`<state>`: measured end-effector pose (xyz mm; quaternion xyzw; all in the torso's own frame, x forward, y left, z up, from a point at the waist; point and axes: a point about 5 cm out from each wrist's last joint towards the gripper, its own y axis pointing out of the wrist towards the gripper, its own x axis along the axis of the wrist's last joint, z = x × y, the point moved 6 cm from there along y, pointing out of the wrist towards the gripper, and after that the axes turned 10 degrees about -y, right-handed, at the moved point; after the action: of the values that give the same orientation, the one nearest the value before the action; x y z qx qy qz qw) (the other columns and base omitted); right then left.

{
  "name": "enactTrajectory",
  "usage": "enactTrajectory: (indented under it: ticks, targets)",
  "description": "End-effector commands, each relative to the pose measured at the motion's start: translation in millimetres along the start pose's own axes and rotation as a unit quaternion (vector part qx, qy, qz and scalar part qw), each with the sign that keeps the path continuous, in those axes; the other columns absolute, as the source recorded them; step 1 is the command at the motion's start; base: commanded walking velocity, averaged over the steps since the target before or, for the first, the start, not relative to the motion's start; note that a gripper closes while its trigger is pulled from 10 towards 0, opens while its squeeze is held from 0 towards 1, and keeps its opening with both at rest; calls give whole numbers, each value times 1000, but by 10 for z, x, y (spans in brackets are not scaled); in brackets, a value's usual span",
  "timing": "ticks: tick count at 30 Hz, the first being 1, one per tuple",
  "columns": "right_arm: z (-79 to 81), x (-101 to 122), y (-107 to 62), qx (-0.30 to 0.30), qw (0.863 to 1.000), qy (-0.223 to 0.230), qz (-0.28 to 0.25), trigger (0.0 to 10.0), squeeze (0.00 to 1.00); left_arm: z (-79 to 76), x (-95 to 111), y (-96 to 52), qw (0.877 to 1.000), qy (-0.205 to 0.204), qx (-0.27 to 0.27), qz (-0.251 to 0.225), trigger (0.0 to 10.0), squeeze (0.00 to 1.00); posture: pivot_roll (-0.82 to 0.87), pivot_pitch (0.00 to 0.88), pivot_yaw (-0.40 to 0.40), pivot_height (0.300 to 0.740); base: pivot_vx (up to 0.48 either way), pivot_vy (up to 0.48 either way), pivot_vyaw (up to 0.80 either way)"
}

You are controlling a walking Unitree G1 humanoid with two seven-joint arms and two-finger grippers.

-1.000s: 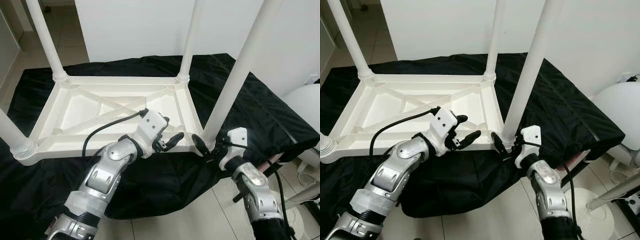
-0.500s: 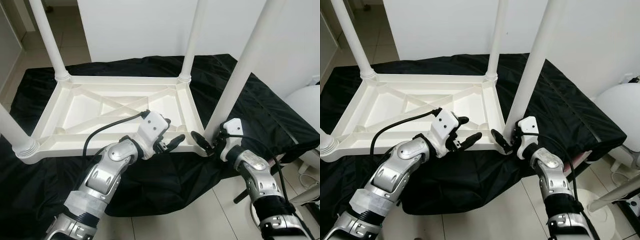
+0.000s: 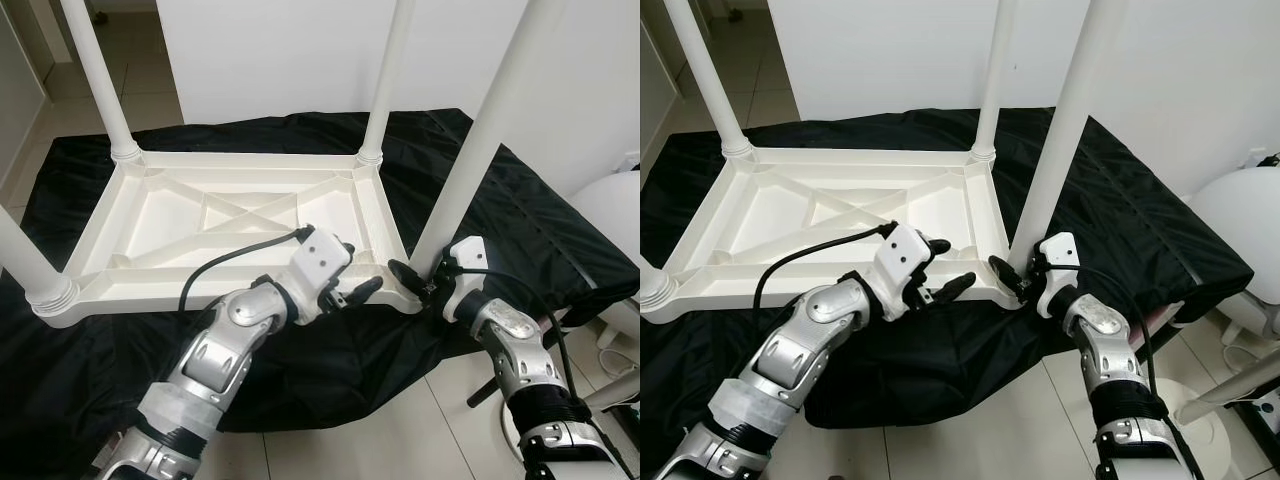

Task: Building children table

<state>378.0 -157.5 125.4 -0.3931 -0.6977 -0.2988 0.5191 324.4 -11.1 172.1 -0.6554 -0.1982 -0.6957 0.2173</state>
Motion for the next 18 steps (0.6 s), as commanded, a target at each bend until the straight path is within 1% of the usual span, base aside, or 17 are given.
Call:
enactTrajectory:
  ticks: [1,3,4,6,7,8,10,13,15,17,18]
  targets:
    - [9,-126,-26,-14,999,-10,31,10000,0,-68,-26,22,1000,-2,-27,8,10000,0,-39,0,-30,740,0,0,0]
    - [-31,-140,-21,-46,998,-2,40,10000,0,-58,-24,20,1000,-4,-25,8,10000,0,-44,0,-28,740,0,0,0]
    - [-31,-140,-21,-46,998,-2,40,10000,0,-58,-24,20,1000,-4,-25,8,10000,0,-44,0,-28,740,0,0,0]
    - [-89,-176,-43,-95,994,10,50,10000,0,-44,-32,21,1000,-7,-21,9,10000,0,-53,0,-26,740,0,0,0]
    - [-106,-190,-54,-111,992,17,53,10000,0,-40,-35,21,1000,-7,-20,10,10000,0,-55,0,-27,740,0,0,0]
    - [-106,-190,-54,-111,992,17,53,10000,0,-40,-35,21,1000,-7,-20,10,10000,0,-55,0,-27,740,0,0,0]
    - [-118,-219,-82,-141,988,27,61,10000,0,-39,-44,23,1000,-8,-18,11,10000,0,-56,0,-27,740,0,0,0]
    - [-121,-229,-94,-152,986,31,64,10000,0,-40,-44,22,1000,-9,-17,11,10000,0,-59,0,-26,740,0,0,0]
    - [-121,-233,-117,-203,976,38,74,10000,0,-37,-48,17,1000,-9,-15,10,10000,0,-65,0,-26,740,0,0,0]
    - [-121,-233,-117,-203,976,38,74,10000,0,-37,-48,17,1000,-9,-15,10,10000,0,-65,0,-26,740,0,0,0]
    - [-109,-247,-131,-242,966,49,82,10000,0,-25,-52,20,1000,-9,-12,10,10000,0,-66,0,-28,740,0,0,0]
